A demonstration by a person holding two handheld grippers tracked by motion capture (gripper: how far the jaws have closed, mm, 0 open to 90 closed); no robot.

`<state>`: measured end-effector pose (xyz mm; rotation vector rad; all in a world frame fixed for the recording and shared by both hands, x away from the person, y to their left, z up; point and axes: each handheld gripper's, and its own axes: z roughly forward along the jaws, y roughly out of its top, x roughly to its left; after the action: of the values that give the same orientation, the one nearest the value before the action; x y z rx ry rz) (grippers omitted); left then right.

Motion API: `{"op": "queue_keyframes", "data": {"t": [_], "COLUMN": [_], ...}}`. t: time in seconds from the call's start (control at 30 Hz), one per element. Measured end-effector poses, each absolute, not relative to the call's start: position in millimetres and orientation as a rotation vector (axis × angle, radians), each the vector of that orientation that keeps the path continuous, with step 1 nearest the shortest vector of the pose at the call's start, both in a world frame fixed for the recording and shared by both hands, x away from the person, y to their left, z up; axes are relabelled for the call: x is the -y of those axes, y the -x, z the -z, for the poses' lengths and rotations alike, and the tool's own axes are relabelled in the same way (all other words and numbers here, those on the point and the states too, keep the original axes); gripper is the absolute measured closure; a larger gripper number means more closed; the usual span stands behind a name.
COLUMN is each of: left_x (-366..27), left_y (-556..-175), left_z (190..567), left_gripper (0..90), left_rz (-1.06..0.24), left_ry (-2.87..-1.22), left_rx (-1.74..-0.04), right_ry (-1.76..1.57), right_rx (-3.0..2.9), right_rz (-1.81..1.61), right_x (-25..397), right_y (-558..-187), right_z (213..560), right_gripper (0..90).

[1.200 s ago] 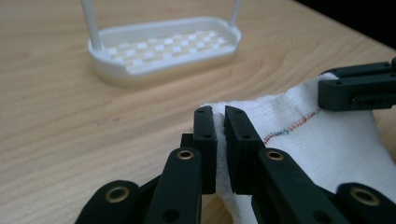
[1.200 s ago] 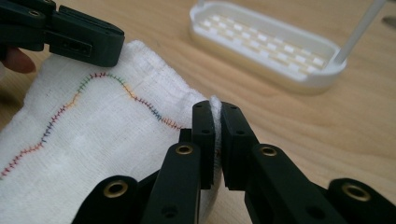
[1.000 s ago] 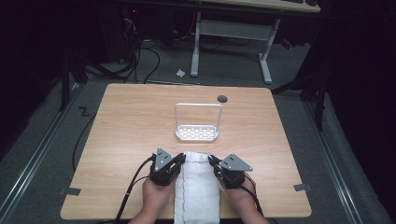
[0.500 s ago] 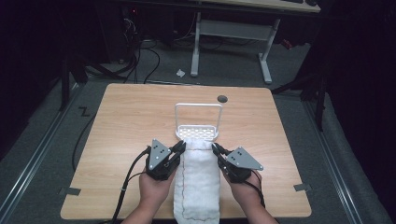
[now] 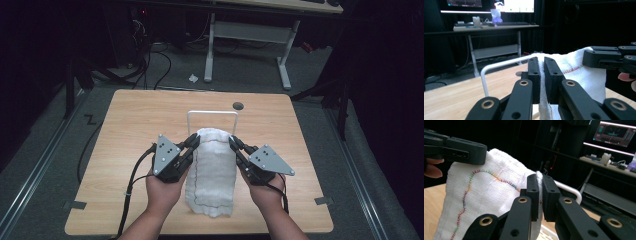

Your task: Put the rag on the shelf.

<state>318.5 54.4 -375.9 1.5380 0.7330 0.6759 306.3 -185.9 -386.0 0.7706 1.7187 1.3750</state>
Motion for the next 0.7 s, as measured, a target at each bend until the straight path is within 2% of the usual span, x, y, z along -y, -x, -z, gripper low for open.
{"op": "queue_keyframes", "data": {"t": [0.2,0.7], "left_x": [-57,-58], "left_y": [-321,-348], "left_z": [361,340], "left_gripper": [84.5,84.5], "left_rz": [-0.725,-0.721], "left_ry": [-1.509,-1.496], "left_rx": [-0.700,-0.671], "right_ry": [-0.754,-0.755], "right_rx": [-1.685,-1.649], "right_rz": [-1.404,-1.441], "right_x": [187,191], "right_y": [-309,-329], "right_z": [372,347], "right_gripper": [85.9,85.8]}}
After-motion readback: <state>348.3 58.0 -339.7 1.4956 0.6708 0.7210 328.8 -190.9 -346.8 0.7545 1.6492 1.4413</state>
